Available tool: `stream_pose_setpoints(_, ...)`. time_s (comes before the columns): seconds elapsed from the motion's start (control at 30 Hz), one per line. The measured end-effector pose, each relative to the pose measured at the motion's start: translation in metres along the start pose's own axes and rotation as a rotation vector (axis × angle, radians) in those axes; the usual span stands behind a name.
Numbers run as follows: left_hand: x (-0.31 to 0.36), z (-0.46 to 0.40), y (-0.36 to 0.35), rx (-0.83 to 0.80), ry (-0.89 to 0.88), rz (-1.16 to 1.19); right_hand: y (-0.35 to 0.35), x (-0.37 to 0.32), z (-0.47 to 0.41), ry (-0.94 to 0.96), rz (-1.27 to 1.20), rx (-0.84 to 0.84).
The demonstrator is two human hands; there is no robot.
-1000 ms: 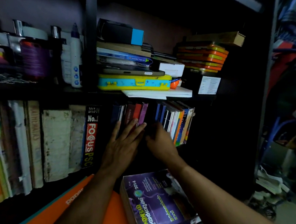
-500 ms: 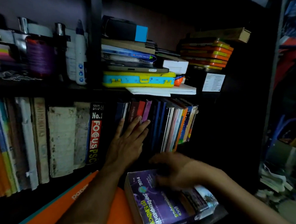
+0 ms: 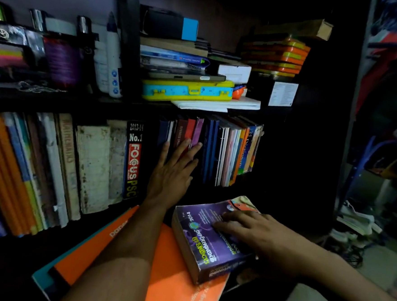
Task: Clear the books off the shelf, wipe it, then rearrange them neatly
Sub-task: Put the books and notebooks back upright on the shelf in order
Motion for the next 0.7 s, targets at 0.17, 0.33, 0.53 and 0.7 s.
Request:
stream_pose_setpoints(0.17, -0.002, -0.002, -0.006, -0.001, 0.001, -0.014, 0.021, -0.008, -0.015, 0.008, 0.011, 0.026)
stream_pose_setpoints(0.33, -0.003, -0.002, -0.008, 0.010, -0.003, -0.004, 0.029, -0.002, -0.027, -0.044, 0.075, 0.248)
stream_pose_setpoints(0.53, -0.004, -0.003, -0.007, 0.026, -0.004, -0.018, 0.007, 0.006, -0.028, -0.039, 0.159, 0.320)
stream_pose_setpoints(0.7, -0.006, 0.000, 0.000, 0.100, -0.018, 0.014, 0.057, 0.053, 0.009, -0.175, -0.523, 0.928)
Point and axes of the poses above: each hand's wrist, its own z-axis away from the middle knuckle, its own y-axis out of the back of the hand, x = y × z, the point moved 9 cm from there along -z, towards the middle knuckle, and after that the axes turned 4 degrees about -z, right-handed, at the moved point
